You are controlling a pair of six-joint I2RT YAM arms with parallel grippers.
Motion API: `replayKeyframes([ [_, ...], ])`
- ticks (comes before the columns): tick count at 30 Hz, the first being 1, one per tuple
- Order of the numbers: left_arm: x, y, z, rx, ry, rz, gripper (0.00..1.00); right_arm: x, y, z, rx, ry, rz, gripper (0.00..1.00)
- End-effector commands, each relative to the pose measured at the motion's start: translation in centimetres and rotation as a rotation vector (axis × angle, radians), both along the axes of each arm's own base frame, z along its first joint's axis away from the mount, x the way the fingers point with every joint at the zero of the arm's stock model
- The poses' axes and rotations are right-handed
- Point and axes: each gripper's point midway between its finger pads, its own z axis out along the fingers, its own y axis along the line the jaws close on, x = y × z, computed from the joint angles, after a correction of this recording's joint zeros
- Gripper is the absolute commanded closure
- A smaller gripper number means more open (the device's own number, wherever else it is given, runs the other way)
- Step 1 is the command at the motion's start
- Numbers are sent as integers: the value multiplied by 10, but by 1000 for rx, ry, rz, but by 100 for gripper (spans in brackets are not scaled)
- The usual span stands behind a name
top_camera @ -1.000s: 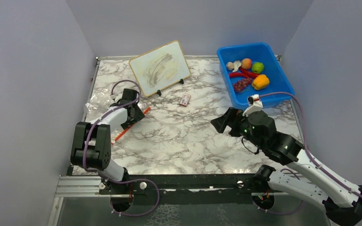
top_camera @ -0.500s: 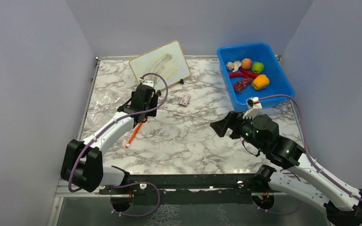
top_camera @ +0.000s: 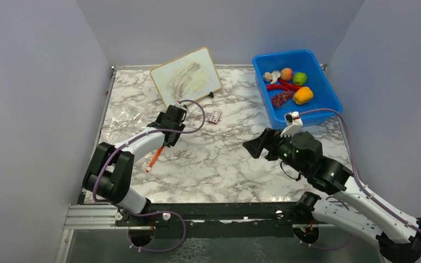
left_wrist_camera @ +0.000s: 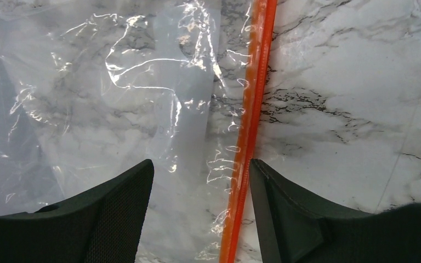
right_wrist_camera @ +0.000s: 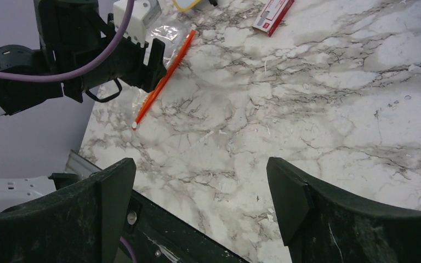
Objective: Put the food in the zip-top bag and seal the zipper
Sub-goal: Move the zipper food storage bag to the center of the board, then pick up the zipper food storage bag at the center of the board.
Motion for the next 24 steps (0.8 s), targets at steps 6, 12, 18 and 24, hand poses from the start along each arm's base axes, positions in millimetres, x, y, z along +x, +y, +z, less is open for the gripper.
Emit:
replayKeyframes([
  [6, -8, -1, -30, 80, 93, -59, 30, -1, 1, 9, 19, 12, -9, 10],
  [12, -7, 14, -34, 176, 103, -13, 31, -6, -1, -2, 34, 55, -20, 10],
  [18, -3, 20, -34, 226, 107, 2, 53, -8, -5, -10, 16, 82, -30, 11],
  [24, -12, 9, -31, 157, 137, -8, 84, -9, -16, 2, 25, 83, -73, 12],
])
